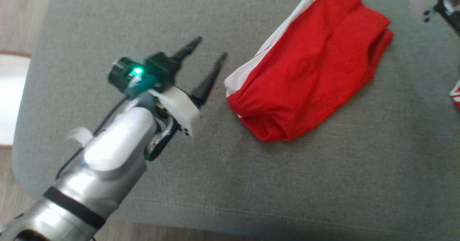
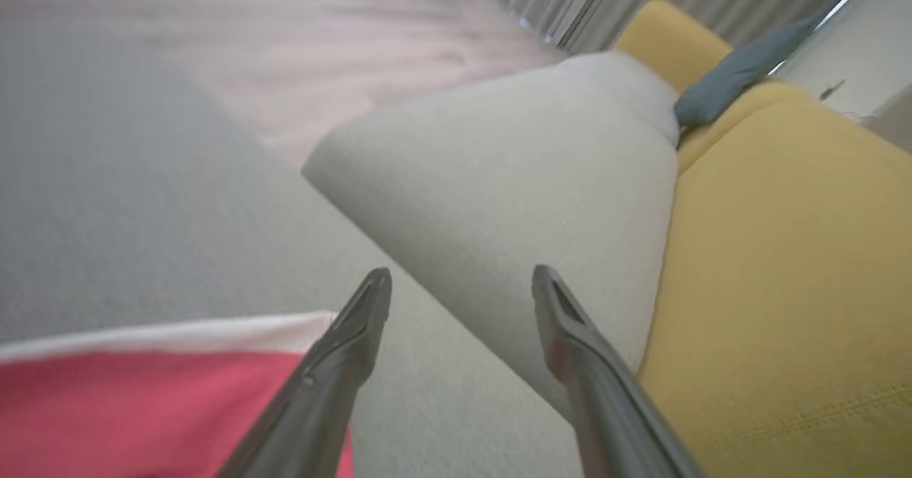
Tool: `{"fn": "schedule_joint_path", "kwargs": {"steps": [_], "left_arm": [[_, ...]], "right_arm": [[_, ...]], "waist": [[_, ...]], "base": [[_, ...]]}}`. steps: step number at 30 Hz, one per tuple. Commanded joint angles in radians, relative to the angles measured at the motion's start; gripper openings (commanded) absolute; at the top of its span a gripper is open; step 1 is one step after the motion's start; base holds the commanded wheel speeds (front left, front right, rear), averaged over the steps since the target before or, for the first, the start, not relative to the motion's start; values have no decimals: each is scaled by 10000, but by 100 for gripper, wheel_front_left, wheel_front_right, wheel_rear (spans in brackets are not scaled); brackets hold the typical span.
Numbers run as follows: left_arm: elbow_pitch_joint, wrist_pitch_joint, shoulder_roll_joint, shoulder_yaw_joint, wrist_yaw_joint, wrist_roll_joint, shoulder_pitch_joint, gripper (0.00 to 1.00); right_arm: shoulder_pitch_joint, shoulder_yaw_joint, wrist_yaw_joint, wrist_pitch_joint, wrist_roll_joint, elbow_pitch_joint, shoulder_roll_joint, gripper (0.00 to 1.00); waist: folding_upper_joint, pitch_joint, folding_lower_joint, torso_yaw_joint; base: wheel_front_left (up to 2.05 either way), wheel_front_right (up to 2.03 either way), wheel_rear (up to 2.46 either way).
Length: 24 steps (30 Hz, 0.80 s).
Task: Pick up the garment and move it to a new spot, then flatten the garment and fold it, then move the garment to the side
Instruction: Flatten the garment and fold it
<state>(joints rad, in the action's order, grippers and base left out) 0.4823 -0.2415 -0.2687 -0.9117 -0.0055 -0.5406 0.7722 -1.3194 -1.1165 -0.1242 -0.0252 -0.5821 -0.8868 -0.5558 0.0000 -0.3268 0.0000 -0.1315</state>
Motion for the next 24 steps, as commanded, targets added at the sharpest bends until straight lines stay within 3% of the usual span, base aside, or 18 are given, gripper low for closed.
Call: {"fn": "schedule_joint_path", "kwargs": {"steps": [1,6,11,16,24], "left_arm": [[-361,-133,-398,601,178,-112,148,100],[-1201,-194,-570,2112,1065,-495,-356,100],[-2517,-199,-454,4047,1711,-416,-1378,100],[-3412,-201,-140,5397,1787,101,-2686,100],[-4042,-201,528,6285,1570,1346,-4588,100]], "right_arm": [[341,314,-65,-435,-138,-6,152,100],[850,1575,-65,-1977,-335,-376,869,100],[1633,3095,-65,-2349,-67,-3,1331,100],[3490,5510,-65,-2361,945,1561,1814,100],[7770,9142,-65,-2364,3548,4362,3255,100]], "waist": [[0,424,0,318],[0,1072,0,730],[0,1551,0,1084],[0,1928,0,1395],[0,2394,0,1540]], "base": [[0,0,0],[0,0,0],[0,0,0],[0,0,0],[0,0,0]]}}
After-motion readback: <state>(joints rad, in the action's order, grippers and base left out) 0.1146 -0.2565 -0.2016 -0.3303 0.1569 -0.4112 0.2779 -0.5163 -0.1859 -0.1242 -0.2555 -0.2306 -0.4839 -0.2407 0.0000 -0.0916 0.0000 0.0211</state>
